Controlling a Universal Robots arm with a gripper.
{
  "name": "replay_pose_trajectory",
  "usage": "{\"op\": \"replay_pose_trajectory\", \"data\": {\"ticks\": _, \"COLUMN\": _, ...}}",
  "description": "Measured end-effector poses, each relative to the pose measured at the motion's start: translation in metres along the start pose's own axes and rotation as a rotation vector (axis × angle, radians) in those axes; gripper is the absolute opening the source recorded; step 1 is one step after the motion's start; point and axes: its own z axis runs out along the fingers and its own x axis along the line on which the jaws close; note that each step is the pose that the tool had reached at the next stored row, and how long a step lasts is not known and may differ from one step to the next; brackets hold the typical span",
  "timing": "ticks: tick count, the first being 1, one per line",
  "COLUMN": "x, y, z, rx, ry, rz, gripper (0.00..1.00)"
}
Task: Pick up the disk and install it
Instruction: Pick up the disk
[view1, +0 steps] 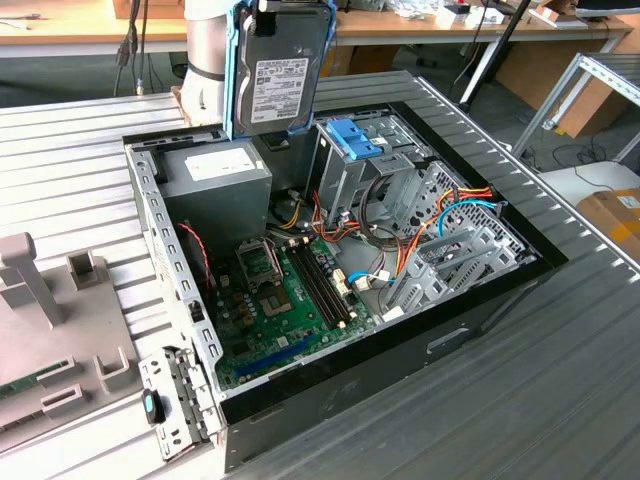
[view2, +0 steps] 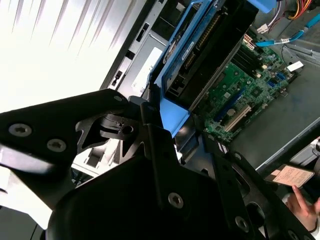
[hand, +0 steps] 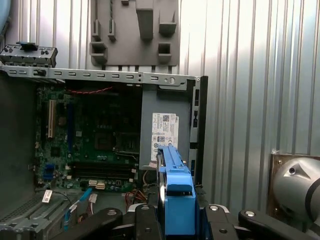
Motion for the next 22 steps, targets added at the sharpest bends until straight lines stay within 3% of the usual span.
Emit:
{"op": "replay_pose_trajectory", "data": {"ticks": 2, "x": 0.0063, "y": -0.0005, "z": -0.0002, "rx": -0.0001, "ry": 0.0001, "rz": 0.0, "gripper": 0.36}}
{"op": "replay_pose_trajectory", "data": {"ticks": 6, "x": 0.0294, "y": -0.0006, "z": -0.0008, "rx": 0.0, "ry": 0.0, "rz": 0.0, "gripper": 0.36}}
{"op": "replay_pose_trajectory", "data": {"ticks": 7, "x": 0.047, "y": -0.0005, "z": -0.0011, "rx": 0.0, "ry": 0.0, "rz": 0.0, "gripper": 0.36}}
{"op": "replay_pose_trajectory", "data": {"ticks": 10, "x": 0.0622, "y": -0.0001, "z": -0.0015, "rx": 0.0001, "ry": -0.0001, "rz": 0.0, "gripper": 0.36}}
{"op": "replay_pose_trajectory", "data": {"ticks": 14, "x": 0.0734, "y": 0.0004, "z": -0.0019, "rx": 0.0, "ry": 0.0, "rz": 0.0, "gripper": 0.36}}
{"op": "replay_pose_trajectory", "data": {"ticks": 19, "x": 0.0736, "y": 0.0003, "z": -0.0018, "rx": 0.0, "ry": 0.0, "rz": 0.0, "gripper": 0.36}}
{"op": "replay_pose_trajectory", "data": {"ticks": 22, "x": 0.0773, "y": 0.0005, "z": -0.002, "rx": 0.0, "ry": 0.0001, "rz": 0.0, "gripper": 0.36}}
